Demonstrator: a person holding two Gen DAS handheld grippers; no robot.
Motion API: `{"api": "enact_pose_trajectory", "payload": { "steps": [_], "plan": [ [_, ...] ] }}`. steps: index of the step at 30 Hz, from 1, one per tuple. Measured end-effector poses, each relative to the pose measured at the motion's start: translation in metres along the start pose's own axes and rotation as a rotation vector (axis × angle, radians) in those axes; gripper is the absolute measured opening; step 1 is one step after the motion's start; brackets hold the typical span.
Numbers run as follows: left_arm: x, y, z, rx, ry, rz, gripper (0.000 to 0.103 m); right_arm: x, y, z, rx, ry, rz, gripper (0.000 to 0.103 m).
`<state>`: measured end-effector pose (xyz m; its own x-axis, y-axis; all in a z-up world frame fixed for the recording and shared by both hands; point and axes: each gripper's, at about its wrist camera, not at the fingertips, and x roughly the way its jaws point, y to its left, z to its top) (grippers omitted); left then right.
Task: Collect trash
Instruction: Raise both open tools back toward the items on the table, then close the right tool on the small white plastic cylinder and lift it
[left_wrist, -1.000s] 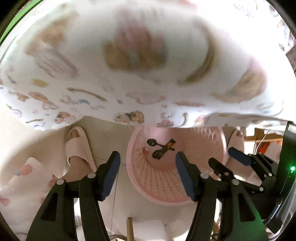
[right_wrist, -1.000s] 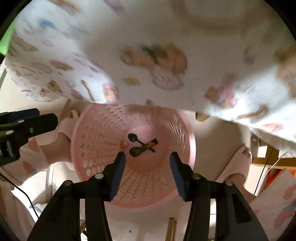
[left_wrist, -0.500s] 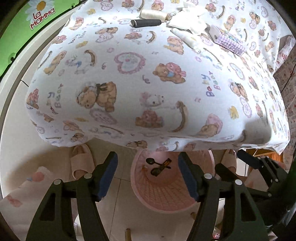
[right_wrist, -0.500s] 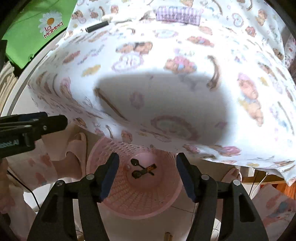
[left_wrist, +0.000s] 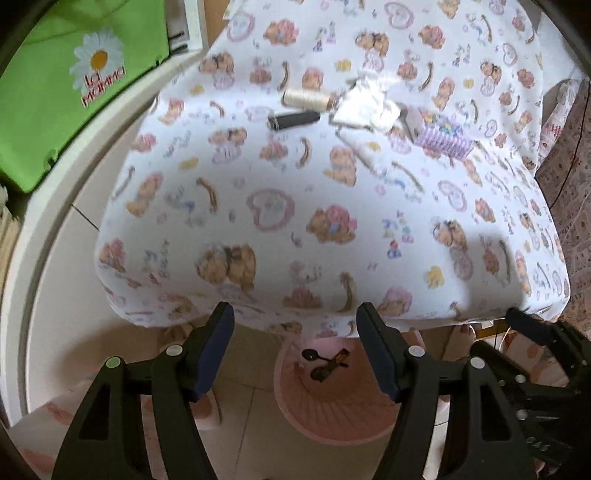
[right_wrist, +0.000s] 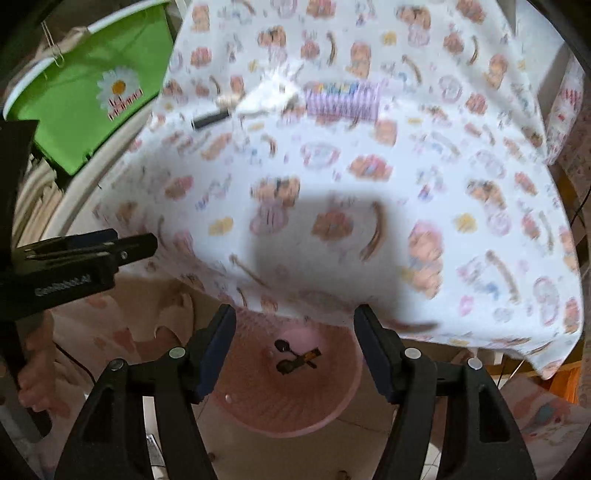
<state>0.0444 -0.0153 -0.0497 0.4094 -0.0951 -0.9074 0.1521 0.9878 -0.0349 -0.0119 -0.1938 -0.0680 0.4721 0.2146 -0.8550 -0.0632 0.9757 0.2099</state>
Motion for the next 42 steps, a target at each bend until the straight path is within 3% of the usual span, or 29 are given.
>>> {"api": "enact_pose_trajectory", "payload": {
  "steps": [3,6,10,17,23,25,27,29,34,37,42],
  "plan": [
    [-0.007,-0.005,0.012,0.046,0.004,-0.03,0.067,-0.013,0.0,0.01,-0.024,-0.034,-0.02,0.073],
    [-0.021,-0.005,0.024,0.064,-0.019,-0.013,0.069,-0.024,-0.001,0.028,-0.043,-0.089,-0.078,0.073],
    [-0.04,0.002,0.046,0.086,-0.068,0.006,0.075,-0.044,-0.011,0.062,-0.023,-0.122,-0.035,0.073],
    [-0.047,0.02,0.085,0.068,-0.166,0.053,0.095,-0.067,-0.009,0.106,-0.085,-0.285,-0.077,0.084],
    [-0.022,0.043,0.088,0.04,-0.15,0.067,0.098,-0.031,-0.018,0.108,-0.063,-0.229,-0.061,0.083],
    [-0.012,0.049,0.09,0.021,-0.118,0.065,0.098,-0.013,-0.022,0.109,-0.048,-0.183,-0.043,0.076],
    [-0.006,0.055,0.092,-0.014,-0.088,0.017,0.098,0.001,-0.023,0.111,-0.044,-0.146,-0.024,0.073],
    [-0.003,0.059,0.096,-0.056,-0.073,-0.019,0.098,0.008,-0.02,0.111,-0.063,-0.152,-0.033,0.072],
    [-0.001,0.06,0.102,-0.101,-0.085,0.0,0.098,0.013,-0.005,0.115,-0.102,-0.204,-0.018,0.07],
    [0.0,0.06,0.108,-0.124,-0.078,-0.028,0.098,0.018,0.009,0.12,-0.106,-0.203,0.05,0.06],
    [-0.003,0.058,0.109,-0.122,-0.094,-0.031,0.098,0.034,0.039,0.123,-0.155,-0.202,0.071,0.042]
  ]
}}
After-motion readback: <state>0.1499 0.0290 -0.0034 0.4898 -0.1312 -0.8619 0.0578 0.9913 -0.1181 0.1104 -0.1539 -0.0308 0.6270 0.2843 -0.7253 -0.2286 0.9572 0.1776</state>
